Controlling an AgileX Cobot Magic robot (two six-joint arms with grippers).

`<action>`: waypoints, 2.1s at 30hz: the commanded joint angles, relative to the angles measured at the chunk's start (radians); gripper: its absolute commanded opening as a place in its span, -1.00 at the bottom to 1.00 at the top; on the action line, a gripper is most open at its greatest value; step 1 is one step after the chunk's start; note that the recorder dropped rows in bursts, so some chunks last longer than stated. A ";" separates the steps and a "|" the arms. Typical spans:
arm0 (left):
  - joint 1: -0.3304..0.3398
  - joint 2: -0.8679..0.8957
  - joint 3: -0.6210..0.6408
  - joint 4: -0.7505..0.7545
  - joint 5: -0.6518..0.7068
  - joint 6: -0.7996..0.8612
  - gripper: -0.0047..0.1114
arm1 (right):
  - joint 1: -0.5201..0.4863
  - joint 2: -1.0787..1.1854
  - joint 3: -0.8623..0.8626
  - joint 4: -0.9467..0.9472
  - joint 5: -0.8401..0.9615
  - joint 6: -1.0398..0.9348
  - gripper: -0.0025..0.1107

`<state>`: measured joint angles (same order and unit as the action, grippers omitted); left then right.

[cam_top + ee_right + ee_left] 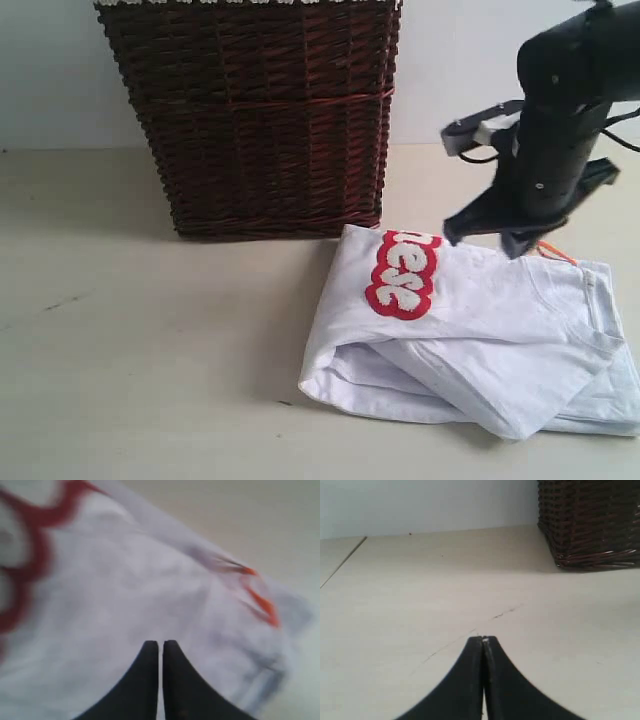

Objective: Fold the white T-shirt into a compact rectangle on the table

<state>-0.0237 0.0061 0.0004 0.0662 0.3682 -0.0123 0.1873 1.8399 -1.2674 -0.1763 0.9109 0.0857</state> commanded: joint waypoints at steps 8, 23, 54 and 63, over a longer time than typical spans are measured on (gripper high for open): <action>0.002 -0.006 0.000 -0.003 -0.003 0.002 -0.92 | 0.140 0.113 0.045 0.247 -0.150 -0.182 -0.96; 0.002 -0.006 0.000 -0.003 -0.003 0.002 -0.92 | 0.296 0.249 0.045 0.278 -0.098 -0.262 -0.96; 0.002 -0.006 0.000 -0.003 -0.003 0.002 -0.92 | 0.368 0.011 0.164 0.096 -0.345 -0.014 -0.96; 0.002 -0.006 0.000 -0.003 -0.003 0.002 -0.92 | 0.368 0.067 0.263 0.065 -0.413 0.058 -0.96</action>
<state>-0.0237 0.0061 0.0004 0.0662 0.3682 -0.0123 0.5589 1.8748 -1.0104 -0.1011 0.4980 0.1342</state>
